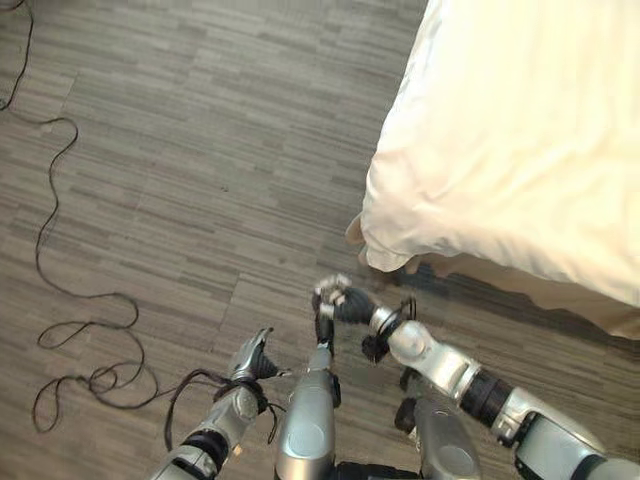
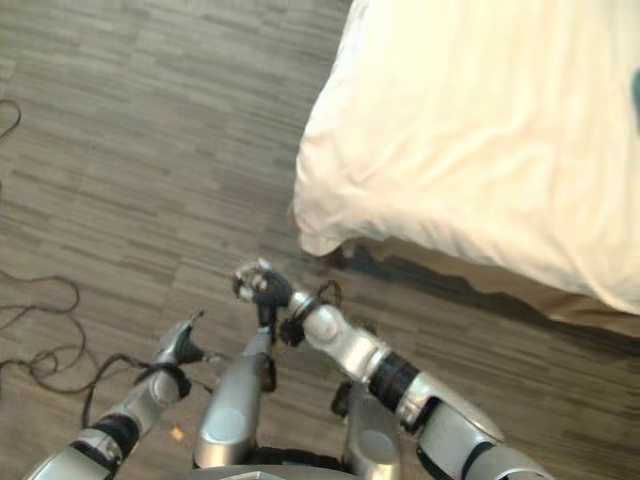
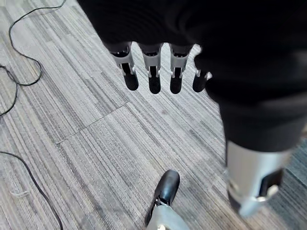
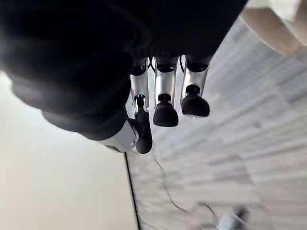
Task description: Tidy up the quilt and then pick up the clothes from the bed and put them into the laundry hamper.
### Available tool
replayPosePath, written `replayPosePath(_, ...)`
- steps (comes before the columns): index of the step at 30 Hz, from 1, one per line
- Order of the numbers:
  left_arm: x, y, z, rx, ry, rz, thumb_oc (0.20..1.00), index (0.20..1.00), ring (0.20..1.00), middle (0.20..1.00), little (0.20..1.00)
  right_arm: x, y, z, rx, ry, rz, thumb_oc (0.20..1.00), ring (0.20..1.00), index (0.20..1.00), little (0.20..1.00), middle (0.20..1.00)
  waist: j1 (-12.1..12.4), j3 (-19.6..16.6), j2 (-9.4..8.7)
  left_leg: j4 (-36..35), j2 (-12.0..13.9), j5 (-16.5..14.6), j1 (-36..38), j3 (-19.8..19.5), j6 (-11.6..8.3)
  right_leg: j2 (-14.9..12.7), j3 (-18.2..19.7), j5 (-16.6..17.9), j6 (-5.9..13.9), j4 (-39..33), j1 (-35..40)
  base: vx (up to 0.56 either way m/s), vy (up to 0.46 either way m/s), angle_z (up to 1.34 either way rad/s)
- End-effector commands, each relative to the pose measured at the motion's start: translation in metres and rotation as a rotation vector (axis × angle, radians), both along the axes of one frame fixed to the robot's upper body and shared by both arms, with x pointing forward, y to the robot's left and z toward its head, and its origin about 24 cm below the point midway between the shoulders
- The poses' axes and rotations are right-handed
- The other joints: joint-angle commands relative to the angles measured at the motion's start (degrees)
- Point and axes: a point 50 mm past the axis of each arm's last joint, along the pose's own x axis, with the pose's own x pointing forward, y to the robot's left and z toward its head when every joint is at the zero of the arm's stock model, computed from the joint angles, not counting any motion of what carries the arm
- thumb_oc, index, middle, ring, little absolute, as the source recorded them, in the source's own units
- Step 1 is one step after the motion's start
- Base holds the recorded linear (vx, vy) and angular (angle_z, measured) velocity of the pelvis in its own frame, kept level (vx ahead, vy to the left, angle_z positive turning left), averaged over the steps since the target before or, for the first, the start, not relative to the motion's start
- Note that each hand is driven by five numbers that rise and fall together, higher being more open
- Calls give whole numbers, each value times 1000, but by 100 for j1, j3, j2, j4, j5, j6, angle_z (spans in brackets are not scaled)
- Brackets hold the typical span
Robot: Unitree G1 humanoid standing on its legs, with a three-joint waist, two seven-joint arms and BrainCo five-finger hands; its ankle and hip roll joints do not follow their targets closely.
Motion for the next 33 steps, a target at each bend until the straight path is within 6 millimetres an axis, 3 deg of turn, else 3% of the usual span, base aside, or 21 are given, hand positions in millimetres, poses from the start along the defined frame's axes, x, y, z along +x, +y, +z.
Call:
replayPosePath(1,-16,15,-9,81,78,-13,1000,1000,1000,1000,1000,18,-7,64,216,-189,-41,200,200,200,200,200,-125,-293,8,78,-80,-737,544,182,-121,-926,409,-499,965,1835,-833,-7,215,-61)
replayPosePath(2,-14,20,-7,83,64,7,1000,1000,1000,1000,1000,21,-13,81,233,-268,-77,200,200,200,200,200,-173,-212,17,54,-70,-772,653,304,-94,-1013,470,-272,1044,2117,-1024,-3,107,-75)
replayPosePath(3,-6,25,1,85,28,24,1000,1000,1000,1000,1000,31,-29,113,247,-402,-171,200,200,200,200,200,-214,-49,47,72,-2,-836,730,490,-79,-1116,186,-280,1055,2503,-1272,-4,106,-68)
replayPosePath(6,8,19,10,66,-28,5,1000,1000,1000,1000,1000,44,-55,137,282,-480,-307,200,200,200,200,200,-331,117,69,210,-3,-872,555,496,-108,-832,118,-435,1038,2497,-1678,-34,-18,-60)
replayPosePath(8,24,10,21,30,-90,-21,1000,1000,1000,1000,1000,59,-87,146,307,-496,-472,200,200,200,200,200,-416,117,66,465,-90,-972,138,489,-138,-543,-37,-529,993,2030,-2088,107,-71,17)
replayPosePath(9,28,-3,24,-2,-116,-79,1000,1000,1000,1000,1000,73,-120,145,312,-468,-635,200,200,200,200,200,-320,117,148,585,-212,-1141,-68,468,-192,-761,-568,-685,927,1507,-1883,174,-53,53)
replayPosePath(10,28,-3,24,-3,-116,-81,1000,1000,1000,1000,1000,73,-122,145,312,-469,-638,200,200,200,200,200,-327,117,171,605,-198,-1154,-77,442,-197,-752,-600,-686,924,1487,-1856,155,-62,70)
replayPosePath(11,35,-10,27,-5,-133,-106,1000,1000,1000,1000,1000,75,-140,139,320,-449,-714,200,200,200,200,200,-465,117,237,695,-233,-1145,-331,470,-241,-696,-571,-704,807,1325,-1934,36,-57,33)
replayPosePath(13,38,-21,27,-28,-134,-126,1000,1000,1000,1000,1000,82,-185,105,320,-321,-901,200,200,200,200,200,-653,117,450,841,-199,-1113,-735,628,-299,-527,-420,-731,714,1110,-2137,37,-54,-20)
replayPosePath(14,38,-21,28,-28,-135,-128,1000,1000,1000,1000,1000,82,-186,105,321,-322,-902,200,200,200,200,200,-640,117,454,855,-192,-1121,-742,635,-302,-523,-412,-735,709,1117,-2147,78,-37,-40)
replayPosePath(15,35,-27,22,-42,-103,-126,1000,1000,1000,1000,1000,78,-201,67,358,-187,-979,200,200,200,200,200,-782,117,498,1128,-81,-1261,-744,732,-323,-436,-258,-849,641,1238,-2246,126,-71,-29)
replayPosePath(17,25,-31,12,-52,-65,-115,1000,1000,1000,1000,1000,62,-204,10,365,-7,-1021,200,200,200,200,200,-1004,117,409,1691,117,-1462,-656,936,-391,-285,-62,-1010,502,1162,-2007,168,-68,-41)
replayPosePath(18,23,-31,11,-50,-59,-116,1000,1000,1000,1000,1000,61,-204,7,364,-1,-1022,200,200,200,200,200,-968,117,406,1758,159,-1512,-632,957,-409,-251,-42,-1019,492,1149,-1965,130,-6,-48)
replayPosePath(19,18,-33,6,-59,-44,-106,1000,1000,1000,1000,1000,51,-201,-17,354,71,-1026,200,200,200,200,200,-1048,117,333,2125,318,-1517,-604,1037,-437,-117,69,-1097,403,1034,-1763,120,5,-44)
replayPosePath(21,15,-30,2,-55,-31,-59,1000,1000,1000,1000,1000,30,-203,-61,274,207,-1050,200,200,200,200,200,-1076,117,186,2785,590,-1240,-444,1027,-566,190,322,-1153,258,784,-1274,178,-26,-77)
replayPosePath(23,18,-35,1,-66,-26,-40,1000,1000,1000,1000,1000,-12,-220,-120,182,427,-1133,200,200,200,200,200,-1214,75,-44,2691,510,-1085,-285,716,-484,278,647,-1026,159,445,-735,124,60,-122)
replayPosePath(24,18,-35,1,-66,-25,-40,1000,1000,1000,1000,1000,-13,-220,-121,181,428,-1134,332,332,332,332,332,-1209,90,-48,2675,504,-1083,-253,724,-483,275,652,-1024,162,436,-710,230,317,-125)
replayPosePath(25,21,-45,2,-94,-35,-49,1000,1000,1000,1000,1000,-40,-225,-153,104,568,-1161,1000,1000,1000,1000,1000,-1294,-132,-91,2055,366,-1213,-107,416,-469,243,1001,-969,238,294,-525,287,351,-124)
replayPosePath(27,27,-53,6,-128,-53,-61,1000,1000,1000,1000,1000,-62,-226,-177,-10,675,-1152,1000,1000,1000,1000,1000,-1244,-352,-35,1088,242,-966,116,-133,-508,300,1448,-892,355,134,-360,334,434,-133)
replayPosePath(30,26,-65,6,-174,-66,-80,1000,1000,1000,1000,1000,-86,-224,-200,-147,784,-1137,1000,1000,1000,1000,1000,-1018,-571,-2,384,150,-725,334,-1173,-550,395,2103,-881,434,154,-136,207,264,-145)
replayPosePath(33,22,-71,1,-182,-26,-101,1000,1000,1000,1000,1000,-104,-227,-214,-262,859,-1134,1000,1000,1000,1000,1000,-1053,-791,86,162,127,-800,655,-1373,-490,473,2388,-1007,459,351,-106,173,276,-145)
